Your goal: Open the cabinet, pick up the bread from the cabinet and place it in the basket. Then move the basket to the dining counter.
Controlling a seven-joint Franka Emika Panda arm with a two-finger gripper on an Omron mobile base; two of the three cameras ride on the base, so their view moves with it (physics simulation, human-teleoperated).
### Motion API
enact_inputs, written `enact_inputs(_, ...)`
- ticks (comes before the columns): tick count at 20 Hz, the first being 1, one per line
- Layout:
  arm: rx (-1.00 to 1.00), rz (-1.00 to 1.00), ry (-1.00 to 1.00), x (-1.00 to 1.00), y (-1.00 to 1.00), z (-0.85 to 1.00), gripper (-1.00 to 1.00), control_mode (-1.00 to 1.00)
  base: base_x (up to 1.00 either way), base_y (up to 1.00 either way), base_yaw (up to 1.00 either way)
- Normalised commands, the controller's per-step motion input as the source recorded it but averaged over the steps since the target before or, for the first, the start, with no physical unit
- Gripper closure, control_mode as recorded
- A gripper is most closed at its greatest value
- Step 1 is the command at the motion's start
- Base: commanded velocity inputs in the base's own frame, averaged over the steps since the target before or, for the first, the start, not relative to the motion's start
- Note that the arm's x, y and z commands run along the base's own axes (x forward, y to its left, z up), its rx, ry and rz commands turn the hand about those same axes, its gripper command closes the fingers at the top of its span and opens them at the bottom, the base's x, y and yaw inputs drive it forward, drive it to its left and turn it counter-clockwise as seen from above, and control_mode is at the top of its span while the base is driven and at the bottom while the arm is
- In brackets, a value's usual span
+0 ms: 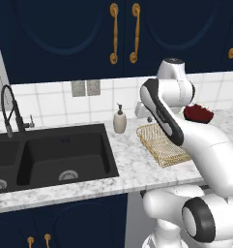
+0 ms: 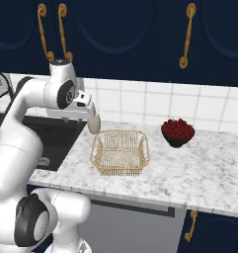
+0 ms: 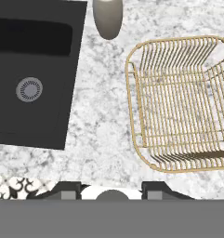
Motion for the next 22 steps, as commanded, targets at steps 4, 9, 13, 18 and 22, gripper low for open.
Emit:
enact_inputs(4, 0.00, 0.02, -0.07, -0.58, 0.00, 0.00, -1.00, -1.00, 0.00, 0.00, 0.00)
enact_inputs(9, 0.08, 0.00, -0.44, -0.60, 0.00, 0.60, -1.00, -1.00, 0.00, 0.00, 0.00)
enact_inputs(13, 0.14, 0.00, -0.38, -0.16, 0.03, 0.98, -1.00, -1.00, 0.00, 0.00, 0.00)
enact_inputs(18, 0.00, -0.01, -0.20, 0.00, 0.06, 0.98, -1.00, -1.00, 0.00, 0.00, 0.00)
enact_inputs(22, -0.04, -0.03, -0.10, 0.00, 0.05, 0.88, -1.00, -1.00, 0.00, 0.00, 0.00)
